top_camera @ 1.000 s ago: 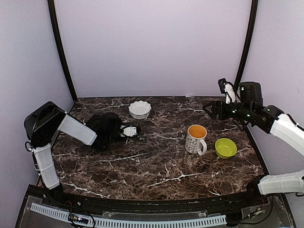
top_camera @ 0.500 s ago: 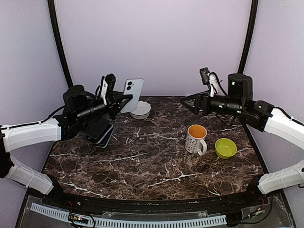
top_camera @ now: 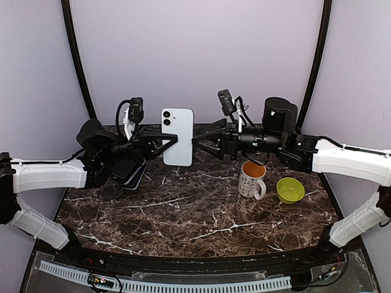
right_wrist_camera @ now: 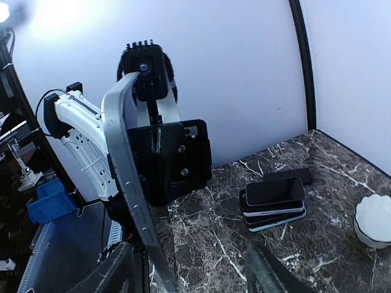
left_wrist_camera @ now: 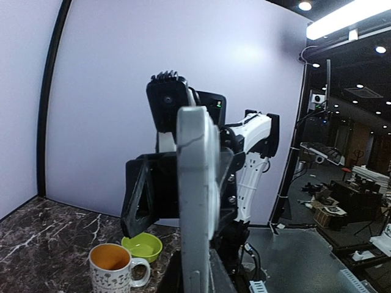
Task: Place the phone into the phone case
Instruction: Pass from the left arm to the right
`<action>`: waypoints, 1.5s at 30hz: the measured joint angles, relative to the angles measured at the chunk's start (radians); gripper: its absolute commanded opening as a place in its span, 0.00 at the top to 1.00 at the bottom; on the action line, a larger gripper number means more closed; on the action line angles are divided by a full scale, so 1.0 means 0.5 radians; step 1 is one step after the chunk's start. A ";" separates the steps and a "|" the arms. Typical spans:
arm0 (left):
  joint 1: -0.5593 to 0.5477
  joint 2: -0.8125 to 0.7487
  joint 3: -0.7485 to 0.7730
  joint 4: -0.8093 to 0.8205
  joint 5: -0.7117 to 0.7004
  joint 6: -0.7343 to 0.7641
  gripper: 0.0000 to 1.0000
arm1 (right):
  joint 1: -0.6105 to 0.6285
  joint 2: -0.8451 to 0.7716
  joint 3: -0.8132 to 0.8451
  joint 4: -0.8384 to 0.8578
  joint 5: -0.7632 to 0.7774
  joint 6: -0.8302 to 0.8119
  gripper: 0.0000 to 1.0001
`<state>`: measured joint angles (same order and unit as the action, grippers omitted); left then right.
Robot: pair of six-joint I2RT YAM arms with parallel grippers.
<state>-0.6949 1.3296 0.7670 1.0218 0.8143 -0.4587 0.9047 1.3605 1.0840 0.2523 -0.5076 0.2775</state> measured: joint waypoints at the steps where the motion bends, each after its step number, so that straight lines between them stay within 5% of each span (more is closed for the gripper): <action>1: -0.010 0.017 -0.004 0.063 0.024 -0.048 1.00 | 0.002 0.009 -0.002 0.037 -0.027 -0.002 0.46; 12: -0.047 0.144 -0.009 0.203 0.081 -0.205 1.00 | 0.045 0.124 -0.006 0.322 -0.235 0.070 0.99; 17: -0.047 0.129 -0.009 0.149 0.053 -0.166 1.00 | 0.043 0.126 -0.005 0.300 -0.202 0.037 1.00; 20: -0.047 0.126 -0.009 0.131 0.050 -0.153 1.00 | 0.043 0.126 -0.003 0.289 -0.198 0.024 0.67; 22: -0.048 0.126 -0.009 0.124 0.050 -0.154 1.00 | 0.046 0.128 -0.003 0.282 -0.205 0.017 0.62; 24: -0.053 0.127 -0.009 0.123 0.051 -0.156 1.00 | 0.053 0.131 -0.003 0.272 -0.209 0.017 0.67; 29: -0.060 0.127 -0.009 0.124 0.053 -0.162 1.00 | 0.060 0.146 -0.003 0.256 -0.214 0.039 0.97; 32: -0.060 0.128 -0.009 0.119 0.050 -0.173 1.00 | 0.060 0.149 -0.003 0.252 -0.200 0.034 1.00; 33: -0.060 0.130 -0.008 0.116 0.047 -0.175 0.96 | 0.058 0.149 -0.003 0.251 -0.198 0.033 1.00; 35: -0.060 0.133 -0.008 0.105 0.040 -0.170 0.52 | 0.058 0.149 -0.003 0.243 -0.189 0.032 1.00; 38: -0.066 0.124 0.033 -0.040 -0.007 -0.095 0.22 | 0.062 0.139 -0.008 0.191 -0.134 0.017 1.00; 41: -0.074 0.075 0.134 -0.421 -0.140 0.089 0.03 | 0.063 0.096 -0.047 0.102 0.010 -0.013 1.00; 45: -0.071 -0.040 0.278 -1.003 -0.423 0.352 0.01 | 0.028 -0.018 -0.155 0.007 0.216 -0.022 1.00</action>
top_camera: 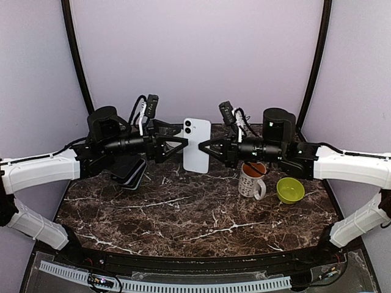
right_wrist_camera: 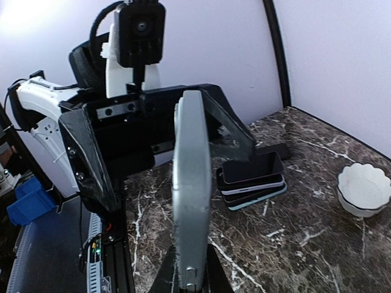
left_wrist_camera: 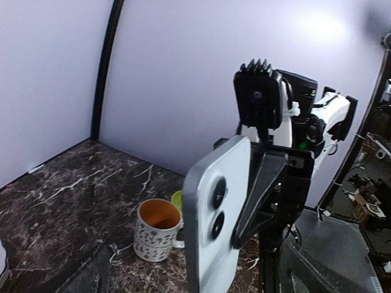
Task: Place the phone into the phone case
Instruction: Pass from the left arm to the right, then adjust the phone with the phone case at the center of the board.
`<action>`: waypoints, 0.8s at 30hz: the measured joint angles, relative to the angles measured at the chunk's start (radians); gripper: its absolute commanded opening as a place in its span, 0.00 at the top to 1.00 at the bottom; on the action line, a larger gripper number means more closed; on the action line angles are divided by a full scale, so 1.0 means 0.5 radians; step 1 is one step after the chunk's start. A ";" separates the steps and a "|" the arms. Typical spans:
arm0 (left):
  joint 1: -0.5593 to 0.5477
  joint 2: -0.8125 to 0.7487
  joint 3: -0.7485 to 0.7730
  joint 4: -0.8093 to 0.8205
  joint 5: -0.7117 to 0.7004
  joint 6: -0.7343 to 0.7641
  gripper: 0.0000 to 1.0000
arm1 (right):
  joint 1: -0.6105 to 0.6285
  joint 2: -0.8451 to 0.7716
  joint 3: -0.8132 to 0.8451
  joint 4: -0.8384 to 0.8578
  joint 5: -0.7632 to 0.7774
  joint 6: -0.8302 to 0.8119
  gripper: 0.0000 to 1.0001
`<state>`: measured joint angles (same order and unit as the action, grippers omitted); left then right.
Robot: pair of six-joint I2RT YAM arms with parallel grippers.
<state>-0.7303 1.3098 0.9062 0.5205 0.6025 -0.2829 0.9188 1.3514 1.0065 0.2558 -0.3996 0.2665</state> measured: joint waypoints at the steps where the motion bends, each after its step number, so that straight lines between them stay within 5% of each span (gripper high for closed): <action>1: 0.006 -0.018 0.027 -0.106 -0.067 0.042 0.01 | -0.016 -0.037 -0.031 -0.024 0.060 0.002 1.00; 5: 0.140 -0.066 0.134 -0.587 -0.373 0.130 0.11 | -0.082 -0.162 -0.124 -0.123 0.267 0.000 1.00; 7: 0.353 -0.063 0.150 -0.822 -0.509 0.097 0.33 | -0.109 -0.194 -0.145 -0.176 0.349 -0.005 1.00; 13: 0.944 -0.025 0.024 -1.221 -0.900 -0.116 0.57 | -0.123 -0.204 -0.180 -0.297 0.452 -0.046 1.00; 19: 1.222 0.017 -0.339 -1.228 -0.899 -0.371 0.26 | -0.123 -0.204 -0.246 -0.356 0.487 -0.072 1.00; 24: 1.320 0.204 -0.358 -1.070 -0.787 -0.451 0.15 | -0.123 -0.205 -0.249 -0.400 0.486 -0.098 1.00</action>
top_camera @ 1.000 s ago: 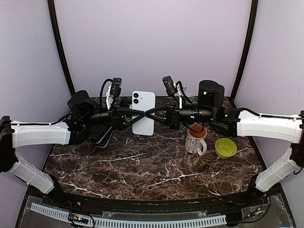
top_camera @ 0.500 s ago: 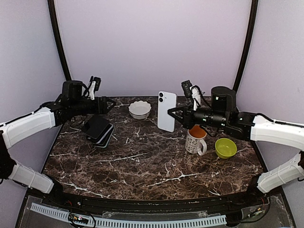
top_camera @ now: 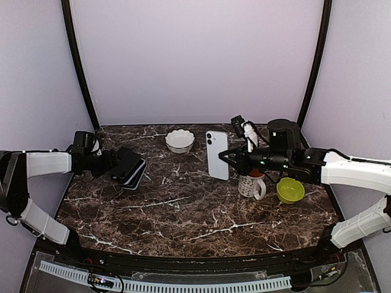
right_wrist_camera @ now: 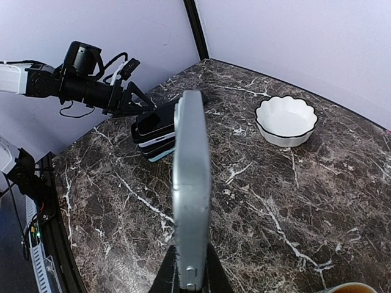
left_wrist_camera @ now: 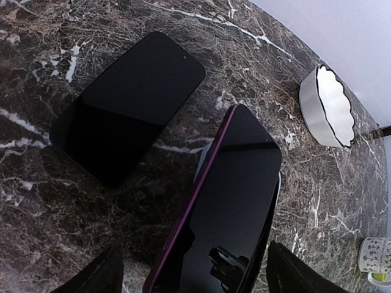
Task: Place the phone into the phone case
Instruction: Adjust the phone with the phone case at the center of the board.
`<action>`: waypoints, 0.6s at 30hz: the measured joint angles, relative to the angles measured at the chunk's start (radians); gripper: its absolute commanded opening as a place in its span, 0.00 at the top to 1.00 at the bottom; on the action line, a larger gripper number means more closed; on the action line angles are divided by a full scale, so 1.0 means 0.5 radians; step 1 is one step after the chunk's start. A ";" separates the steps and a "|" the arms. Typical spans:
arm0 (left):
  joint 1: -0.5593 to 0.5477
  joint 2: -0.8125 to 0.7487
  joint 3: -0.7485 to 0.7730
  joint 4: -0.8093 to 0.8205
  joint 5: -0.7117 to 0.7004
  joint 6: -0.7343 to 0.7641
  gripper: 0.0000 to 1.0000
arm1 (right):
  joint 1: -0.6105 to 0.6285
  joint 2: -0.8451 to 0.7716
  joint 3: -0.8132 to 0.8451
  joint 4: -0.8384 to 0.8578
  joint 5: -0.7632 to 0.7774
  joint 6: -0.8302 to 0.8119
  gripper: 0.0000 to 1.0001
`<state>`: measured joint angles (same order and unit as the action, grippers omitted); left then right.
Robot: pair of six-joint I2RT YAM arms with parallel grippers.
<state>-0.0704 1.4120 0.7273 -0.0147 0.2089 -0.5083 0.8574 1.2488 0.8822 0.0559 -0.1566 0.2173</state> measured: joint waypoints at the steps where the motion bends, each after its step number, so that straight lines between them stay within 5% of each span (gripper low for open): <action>1: 0.010 0.027 0.010 0.015 0.019 0.004 0.15 | 0.000 -0.002 -0.002 -0.004 0.000 -0.001 1.00; 10: 0.072 0.249 0.115 0.111 0.232 0.062 0.38 | 0.000 -0.034 -0.031 -0.014 0.000 -0.015 1.00; 18: 0.079 0.250 0.117 0.115 0.429 0.072 0.47 | 0.000 -0.034 -0.031 -0.018 -0.001 -0.037 1.00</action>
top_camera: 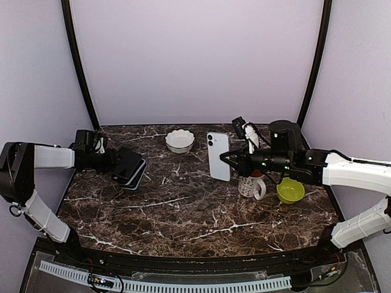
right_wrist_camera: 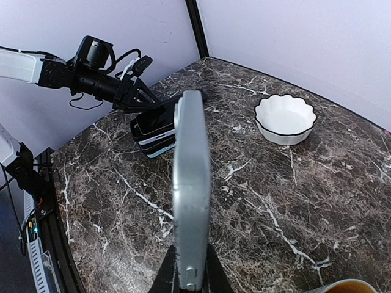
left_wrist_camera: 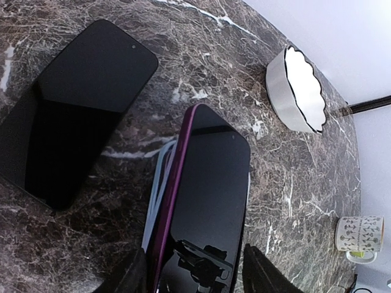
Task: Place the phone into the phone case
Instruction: Adjust the phone with the phone case at the center of the board.
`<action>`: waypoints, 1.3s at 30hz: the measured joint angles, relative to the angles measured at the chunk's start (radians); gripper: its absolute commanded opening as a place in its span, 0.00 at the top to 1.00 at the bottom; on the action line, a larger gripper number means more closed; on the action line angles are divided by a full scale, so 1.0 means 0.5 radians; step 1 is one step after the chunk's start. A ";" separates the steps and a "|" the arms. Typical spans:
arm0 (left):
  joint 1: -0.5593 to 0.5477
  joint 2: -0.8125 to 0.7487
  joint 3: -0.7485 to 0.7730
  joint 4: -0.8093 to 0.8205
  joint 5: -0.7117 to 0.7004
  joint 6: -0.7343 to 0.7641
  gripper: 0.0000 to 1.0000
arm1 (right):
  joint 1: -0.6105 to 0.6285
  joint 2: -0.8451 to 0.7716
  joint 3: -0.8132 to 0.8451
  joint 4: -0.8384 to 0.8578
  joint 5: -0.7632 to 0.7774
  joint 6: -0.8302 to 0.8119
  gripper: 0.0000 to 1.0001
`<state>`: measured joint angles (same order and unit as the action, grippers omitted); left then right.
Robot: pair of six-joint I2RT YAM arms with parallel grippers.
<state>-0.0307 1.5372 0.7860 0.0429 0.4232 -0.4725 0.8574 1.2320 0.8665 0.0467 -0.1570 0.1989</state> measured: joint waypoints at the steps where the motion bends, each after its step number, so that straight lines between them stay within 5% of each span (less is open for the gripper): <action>1: -0.001 -0.001 0.001 -0.002 0.018 0.003 0.46 | 0.000 0.000 0.000 0.000 0.000 0.000 1.00; 20: -0.241 0.179 0.334 -0.455 -0.149 0.415 0.36 | 0.000 0.020 0.014 -0.087 -0.011 -0.013 1.00; 24: -0.270 0.184 0.342 -0.473 -0.153 0.476 0.27 | 0.000 0.020 0.014 -0.099 -0.010 -0.014 1.00; 32: -0.336 0.400 0.522 -0.555 -0.287 0.590 0.27 | 0.000 0.021 0.052 -0.110 -0.008 -0.015 1.00; 34: -0.343 0.401 0.525 -0.552 -0.291 0.605 0.31 | 0.000 0.022 0.055 -0.111 -0.007 -0.015 1.00; 39: -0.366 0.459 0.609 -0.576 -0.328 0.643 0.59 | 0.000 0.040 0.074 -0.118 -0.006 -0.014 1.00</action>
<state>-0.2138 1.7668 1.0904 -0.2451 0.2592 -0.1509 0.8574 1.2522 0.9035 -0.0124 -0.1600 0.1917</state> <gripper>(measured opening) 0.564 0.071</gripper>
